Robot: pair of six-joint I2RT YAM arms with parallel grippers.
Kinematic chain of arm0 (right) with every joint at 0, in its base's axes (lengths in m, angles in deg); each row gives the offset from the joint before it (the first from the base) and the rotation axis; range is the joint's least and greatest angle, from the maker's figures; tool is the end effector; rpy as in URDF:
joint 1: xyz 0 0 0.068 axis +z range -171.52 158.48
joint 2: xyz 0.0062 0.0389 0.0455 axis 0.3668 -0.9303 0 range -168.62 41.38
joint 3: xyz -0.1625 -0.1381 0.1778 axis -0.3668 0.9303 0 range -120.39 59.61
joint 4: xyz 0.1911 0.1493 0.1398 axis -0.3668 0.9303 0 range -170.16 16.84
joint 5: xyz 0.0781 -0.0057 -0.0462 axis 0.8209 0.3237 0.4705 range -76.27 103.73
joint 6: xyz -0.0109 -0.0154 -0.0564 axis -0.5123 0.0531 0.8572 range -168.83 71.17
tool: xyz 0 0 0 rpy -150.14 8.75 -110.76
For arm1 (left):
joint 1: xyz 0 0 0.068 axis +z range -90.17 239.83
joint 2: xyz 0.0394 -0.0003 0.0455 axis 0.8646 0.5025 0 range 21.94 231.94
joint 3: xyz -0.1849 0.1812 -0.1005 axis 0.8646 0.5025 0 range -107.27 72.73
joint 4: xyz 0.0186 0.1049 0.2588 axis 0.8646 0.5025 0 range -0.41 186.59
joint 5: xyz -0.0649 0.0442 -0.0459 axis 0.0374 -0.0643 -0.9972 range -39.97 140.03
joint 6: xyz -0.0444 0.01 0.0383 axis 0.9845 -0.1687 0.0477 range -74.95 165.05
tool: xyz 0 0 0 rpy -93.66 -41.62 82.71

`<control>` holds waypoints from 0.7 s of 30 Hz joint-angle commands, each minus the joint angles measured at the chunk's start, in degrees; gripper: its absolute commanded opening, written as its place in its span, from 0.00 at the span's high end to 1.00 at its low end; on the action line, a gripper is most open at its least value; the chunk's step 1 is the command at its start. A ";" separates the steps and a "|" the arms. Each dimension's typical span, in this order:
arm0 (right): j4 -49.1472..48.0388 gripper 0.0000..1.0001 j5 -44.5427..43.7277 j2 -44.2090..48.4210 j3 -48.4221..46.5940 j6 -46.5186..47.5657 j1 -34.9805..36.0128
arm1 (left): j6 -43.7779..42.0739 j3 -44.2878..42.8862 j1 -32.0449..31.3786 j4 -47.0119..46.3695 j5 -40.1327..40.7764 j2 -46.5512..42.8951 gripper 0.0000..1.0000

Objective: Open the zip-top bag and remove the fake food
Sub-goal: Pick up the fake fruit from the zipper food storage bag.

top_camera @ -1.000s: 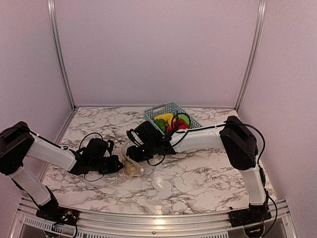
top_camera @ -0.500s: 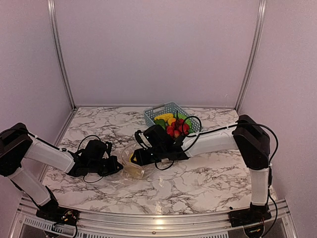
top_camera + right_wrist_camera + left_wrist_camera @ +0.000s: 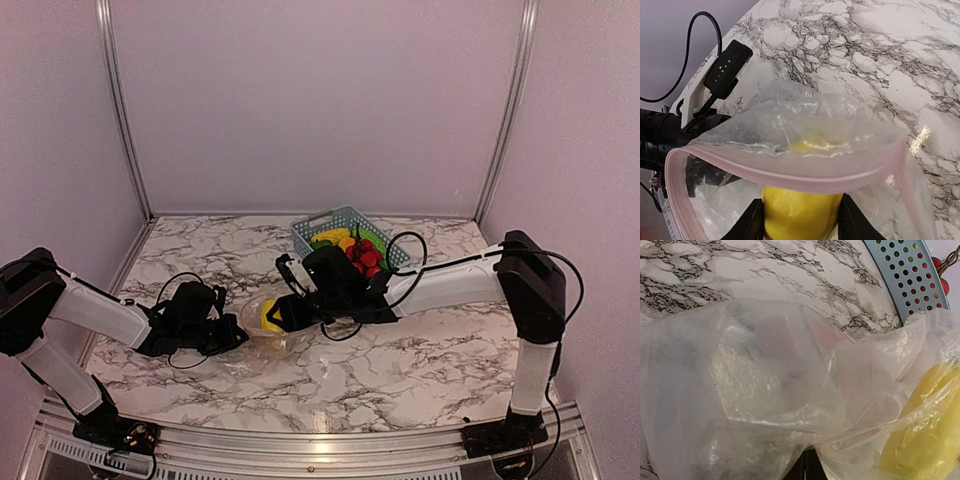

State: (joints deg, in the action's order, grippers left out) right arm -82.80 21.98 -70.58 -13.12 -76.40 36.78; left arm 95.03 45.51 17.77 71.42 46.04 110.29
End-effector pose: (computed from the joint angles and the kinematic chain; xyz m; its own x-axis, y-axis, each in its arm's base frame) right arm 0.2352 0.3926 0.1724 -0.6954 -0.2543 -0.6721 -0.6551 0.6088 0.4474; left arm 0.2048 -0.1889 0.0997 -0.8661 -0.2474 -0.4343 0.0667 0.8039 -0.5910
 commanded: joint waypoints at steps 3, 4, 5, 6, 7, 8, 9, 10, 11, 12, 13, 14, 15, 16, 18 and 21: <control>-2.53 0.69 1.74 3.53 -0.01 2.04 0.68 | -1.17 -0.11 0.49 2.62 3.47 1.31 0.98; -2.86 0.69 1.57 3.71 0.00 2.16 0.69 | -1.30 -0.17 0.49 2.66 3.46 1.29 0.98; -3.21 0.69 1.39 3.96 -0.04 2.19 0.69 | -1.36 -0.16 0.49 2.77 3.38 1.22 0.98; -3.48 0.69 1.40 4.15 -0.12 2.32 0.67 | -1.43 -0.17 0.49 2.87 3.38 1.16 0.98; -3.88 0.69 1.42 4.41 0.02 2.27 0.66 | -1.52 -0.16 0.49 2.96 3.37 1.12 0.98; -4.34 0.69 1.42 4.72 0.23 2.34 0.68 | -1.54 -0.17 0.47 3.04 3.37 1.12 0.98; -5.12 0.69 1.39 5.07 0.49 2.49 0.67 | -1.61 -0.12 0.49 3.13 3.37 1.12 0.98; -5.61 0.69 1.34 5.35 0.78 2.55 0.69 | -1.63 -0.06 0.49 3.14 3.37 1.12 0.98; -5.92 0.69 1.21 5.64 0.90 2.66 0.67 | -1.66 -0.09 0.49 3.14 3.38 1.12 0.98; -6.24 0.69 1.16 5.91 1.05 2.75 0.72 | -1.66 -0.09 0.49 3.14 3.37 1.12 0.98; -6.59 0.69 1.15 6.15 1.29 2.78 0.68 | -1.64 -0.11 0.49 3.14 3.37 1.12 0.98; -7.08 0.69 1.33 6.38 1.54 2.85 0.74 | -1.64 -0.07 0.47 3.14 3.30 1.09 0.98; -7.46 0.69 1.47 6.67 1.88 2.93 0.70 | -1.64 -0.11 0.49 3.14 3.29 1.11 0.98; -7.66 0.69 1.50 6.86 2.23 2.89 0.68 | -1.64 -0.17 0.49 3.19 3.30 1.07 0.98; -8.16 0.69 1.55 7.31 2.87 3.00 0.68 | -1.63 -0.23 0.49 3.31 3.29 1.07 0.98; -8.55 0.69 1.77 8.07 3.63 3.22 0.68 | -1.53 -0.40 0.49 3.58 3.38 1.12 0.98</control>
State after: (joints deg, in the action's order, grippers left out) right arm -88.65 22.50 -65.27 -10.21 -73.87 36.78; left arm 94.07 45.47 17.81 71.74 46.98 110.40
